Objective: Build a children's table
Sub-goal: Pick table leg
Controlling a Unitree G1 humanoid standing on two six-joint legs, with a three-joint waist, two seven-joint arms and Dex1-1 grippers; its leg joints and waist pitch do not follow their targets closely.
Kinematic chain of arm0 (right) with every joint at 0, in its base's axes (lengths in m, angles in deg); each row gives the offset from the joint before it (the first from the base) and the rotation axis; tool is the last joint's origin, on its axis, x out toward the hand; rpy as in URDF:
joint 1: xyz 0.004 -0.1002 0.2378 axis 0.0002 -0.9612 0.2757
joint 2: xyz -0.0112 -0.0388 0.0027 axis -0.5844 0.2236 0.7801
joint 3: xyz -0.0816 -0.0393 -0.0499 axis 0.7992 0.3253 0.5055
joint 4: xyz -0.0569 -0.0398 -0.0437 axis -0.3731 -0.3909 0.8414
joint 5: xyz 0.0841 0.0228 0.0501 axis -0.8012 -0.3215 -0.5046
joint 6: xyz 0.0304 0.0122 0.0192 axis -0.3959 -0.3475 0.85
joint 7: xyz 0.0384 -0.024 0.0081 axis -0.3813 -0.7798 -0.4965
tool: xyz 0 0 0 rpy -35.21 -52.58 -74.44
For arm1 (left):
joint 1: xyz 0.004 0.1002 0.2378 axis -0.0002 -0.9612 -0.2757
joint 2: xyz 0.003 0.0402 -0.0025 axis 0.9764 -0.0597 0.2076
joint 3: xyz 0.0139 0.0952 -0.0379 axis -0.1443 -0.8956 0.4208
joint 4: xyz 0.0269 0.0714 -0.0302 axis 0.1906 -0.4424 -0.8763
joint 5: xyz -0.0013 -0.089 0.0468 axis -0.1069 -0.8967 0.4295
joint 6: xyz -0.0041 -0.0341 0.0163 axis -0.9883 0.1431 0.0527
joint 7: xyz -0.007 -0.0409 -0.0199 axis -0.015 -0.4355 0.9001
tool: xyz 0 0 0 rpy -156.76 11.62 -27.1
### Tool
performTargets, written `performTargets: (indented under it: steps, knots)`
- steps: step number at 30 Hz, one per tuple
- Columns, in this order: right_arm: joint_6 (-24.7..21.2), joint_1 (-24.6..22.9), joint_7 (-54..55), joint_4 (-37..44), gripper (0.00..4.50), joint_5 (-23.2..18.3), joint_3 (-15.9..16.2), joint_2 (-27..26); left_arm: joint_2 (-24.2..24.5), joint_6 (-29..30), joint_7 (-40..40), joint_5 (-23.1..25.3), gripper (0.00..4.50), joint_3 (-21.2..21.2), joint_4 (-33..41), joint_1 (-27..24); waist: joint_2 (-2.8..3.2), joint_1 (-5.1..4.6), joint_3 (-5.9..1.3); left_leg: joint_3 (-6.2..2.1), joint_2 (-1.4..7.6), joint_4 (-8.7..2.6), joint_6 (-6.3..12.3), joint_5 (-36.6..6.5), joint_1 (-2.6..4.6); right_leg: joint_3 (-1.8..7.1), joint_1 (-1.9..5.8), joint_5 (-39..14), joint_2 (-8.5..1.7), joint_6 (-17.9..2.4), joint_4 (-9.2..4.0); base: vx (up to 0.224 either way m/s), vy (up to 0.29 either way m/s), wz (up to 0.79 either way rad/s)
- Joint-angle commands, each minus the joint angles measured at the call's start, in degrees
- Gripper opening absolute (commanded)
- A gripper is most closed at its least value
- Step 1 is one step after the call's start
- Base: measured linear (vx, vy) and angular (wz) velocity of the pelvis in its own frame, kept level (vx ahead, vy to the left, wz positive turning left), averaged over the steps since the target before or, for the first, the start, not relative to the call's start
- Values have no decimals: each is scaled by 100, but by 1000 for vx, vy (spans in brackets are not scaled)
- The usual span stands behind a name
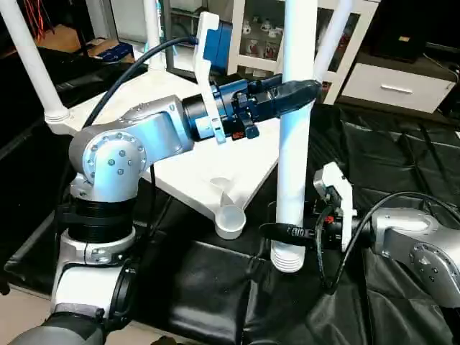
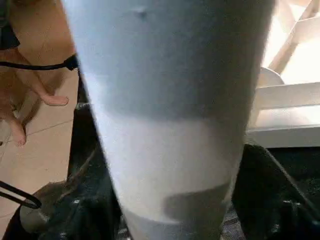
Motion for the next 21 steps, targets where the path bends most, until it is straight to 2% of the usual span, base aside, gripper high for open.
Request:
performTargets:
  steps: [1,3,5,7,11,12,14,15,19,20,21]
  knots:
    - [-5,-9,1,79,260,-42,-107,79,-9,74,66,-68,159,-38,123,54,35,-11,-380,-157,272,-456,-124,-1103,85,157,248,-1696,-277,-1053,-418,0,0,0]
    - [-21,-15,-12,89,229,-66,-115,73,-2,80,80,-70,159,-56,134,51,37,-10,-381,-158,272,-455,-130,-1098,85,159,247,-1701,-281,-1052,-422,0,0,0]
    - [-26,-17,-17,93,227,-76,-122,68,3,80,72,-77,159,-63,139,48,32,-12,-380,-158,269,-455,-140,-1137,83,157,247,-1756,-278,-1032,-426,0,0,0]
    - [-19,-18,-9,92,201,-77,-133,58,18,61,55,-69,159,-83,143,45,34,-11,-381,-162,273,-458,-145,-1125,85,157,247,-1751,-281,-1023,-425,0,0,0]
    - [13,8,50,52,194,-62,-160,-8,48,36,-88,84,159,-94,50,57,53,-13,-381,-163,271,-461,-156,-1156,89,156,242,-1746,-277,-1021,-426,0,0,0]
    - [16,10,52,46,193,-63,-169,-17,38,77,-160,93,194,-76,7,70,49,-12,-383,-161,270,-456,-160,-1142,88,157,243,-1698,-276,-1036,-420,0,0,0]
    - [25,10,64,39,193,-61,-184,-31,26,147,-254,72,194,-21,-56,84,50,-11,-386,-159,268,-452,-155,-1112,85,158,247,-1644,-276,-1060,-414,0,0,0]
    - [27,9,68,39,192,-63,-186,-31,25,149,-262,71,229,-13,-60,85,49,-11,-386,-162,270,-456,-150,-1103,85,156,251,-1632,-276,-1064,-413,0,0,0]
    - [113,29,236,-27,190,-33,-323,-142,98,186,-249,68,241,19,-79,52,51,-14,-387,-157,262,-455,-162,-1093,85,157,241,-1651,-275,-1056,-416,0,0,0]
    - [113,29,236,-27,190,-33,-323,-142,98,186,-249,68,255,19,-79,52,54,-14,-384,-158,261,-459,-164,-1107,86,155,239,-1668,-273,-1056,-417,0,0,0]
    - [211,103,460,-152,189,31,-453,-277,153,154,-218,112,268,4,-99,41,75,-9,-385,-160,265,-459,-181,-1114,98,155,236,-1666,-273,-1054,-417,0,0,0]
